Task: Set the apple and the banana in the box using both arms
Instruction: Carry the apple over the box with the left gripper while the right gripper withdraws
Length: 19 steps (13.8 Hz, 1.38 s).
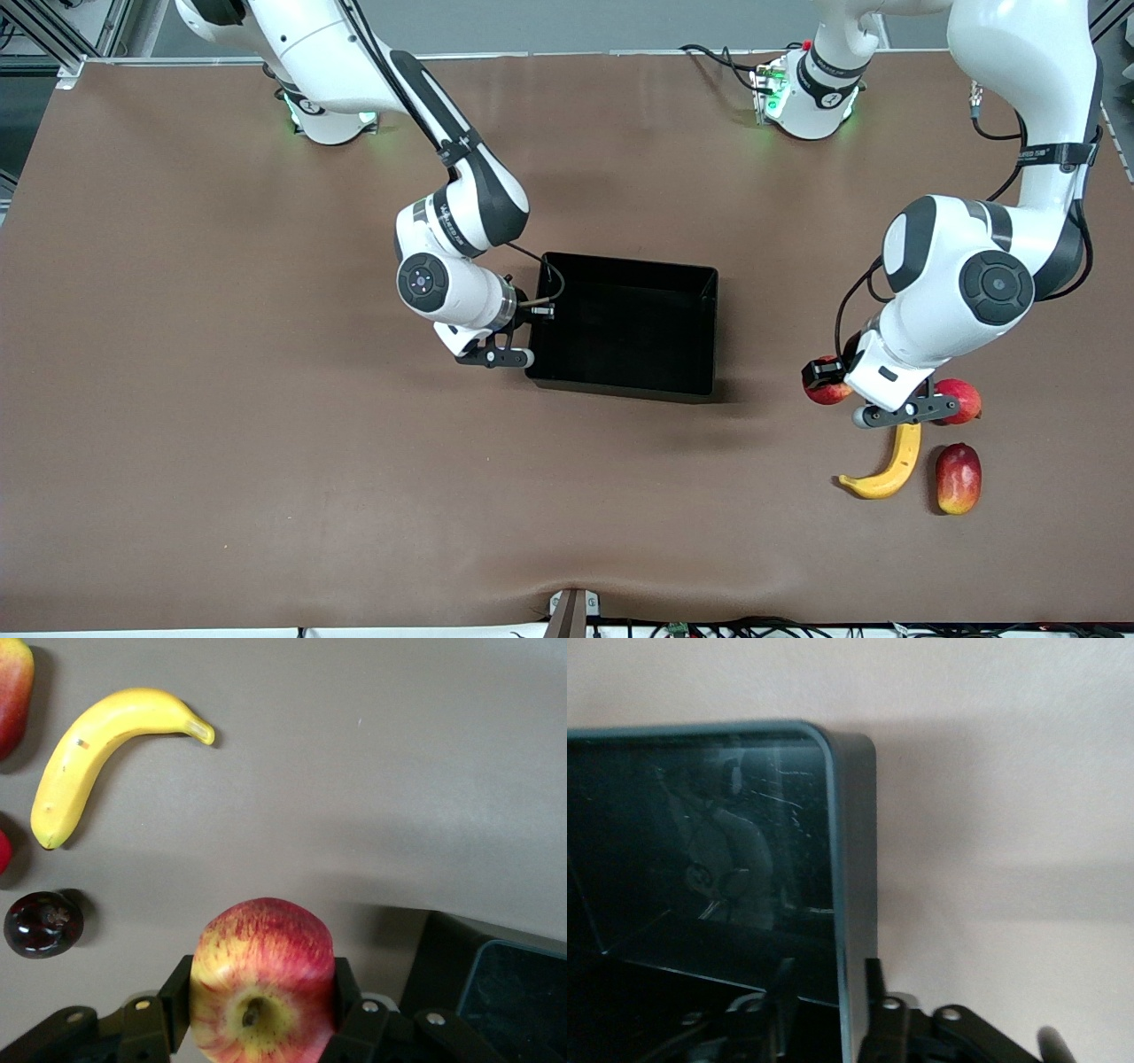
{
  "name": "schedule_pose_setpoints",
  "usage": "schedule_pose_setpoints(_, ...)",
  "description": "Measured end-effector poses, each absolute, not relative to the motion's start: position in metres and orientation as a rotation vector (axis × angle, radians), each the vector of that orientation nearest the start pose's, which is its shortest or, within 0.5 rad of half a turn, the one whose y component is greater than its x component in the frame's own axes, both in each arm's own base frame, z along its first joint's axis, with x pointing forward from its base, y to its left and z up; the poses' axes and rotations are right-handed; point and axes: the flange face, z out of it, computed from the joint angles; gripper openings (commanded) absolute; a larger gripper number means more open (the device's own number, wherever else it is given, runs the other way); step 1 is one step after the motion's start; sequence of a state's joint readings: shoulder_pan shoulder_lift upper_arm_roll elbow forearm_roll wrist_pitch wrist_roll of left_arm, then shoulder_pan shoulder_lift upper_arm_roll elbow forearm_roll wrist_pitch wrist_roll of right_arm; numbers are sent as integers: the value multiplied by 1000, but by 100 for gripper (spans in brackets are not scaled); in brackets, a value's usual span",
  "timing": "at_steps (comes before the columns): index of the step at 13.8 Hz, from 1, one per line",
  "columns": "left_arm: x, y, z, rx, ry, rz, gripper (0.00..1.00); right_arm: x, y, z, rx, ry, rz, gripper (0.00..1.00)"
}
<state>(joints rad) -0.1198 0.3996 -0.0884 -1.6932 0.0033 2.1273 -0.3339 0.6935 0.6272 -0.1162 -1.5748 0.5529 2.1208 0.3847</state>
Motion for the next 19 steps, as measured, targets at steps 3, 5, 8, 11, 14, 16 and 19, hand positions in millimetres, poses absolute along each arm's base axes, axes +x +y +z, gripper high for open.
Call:
schedule_pose_setpoints(3, 647, -148, 368, -3180, -219, -33, 0, 600, 354, 355, -2852, 130, 481, 100)
schedule_pose_setpoints(5, 641, -172, 366, -3177, -279, -24, 0, 626, 295, 426, -2936, 164, 454, 100)
schedule_pose_setpoints(8, 626, -219, 363, -3172, -325, -8, 0, 644, 217, 494, -3002, 290, 401, 100)
schedule_pose_setpoints(11, 611, -258, 362, -3166, -376, 2, 0, 654, 142, 531, -3027, 397, 344, 100)
schedule_pose_setpoints(14, 584, -313, 351, -3150, -432, 33, 0, 641, 56, 577, -3032, 374, 302, 100)
schedule_pose_setpoints(16, 565, -346, 337, -3140, -443, 55, 0, 626, 6, 605, -3024, 414, 260, 100)
schedule_pose_setpoints(19, 545, -363, 300, -3149, -419, 49, 0, 601, -39, 638, -3051, 420, 202, 100)
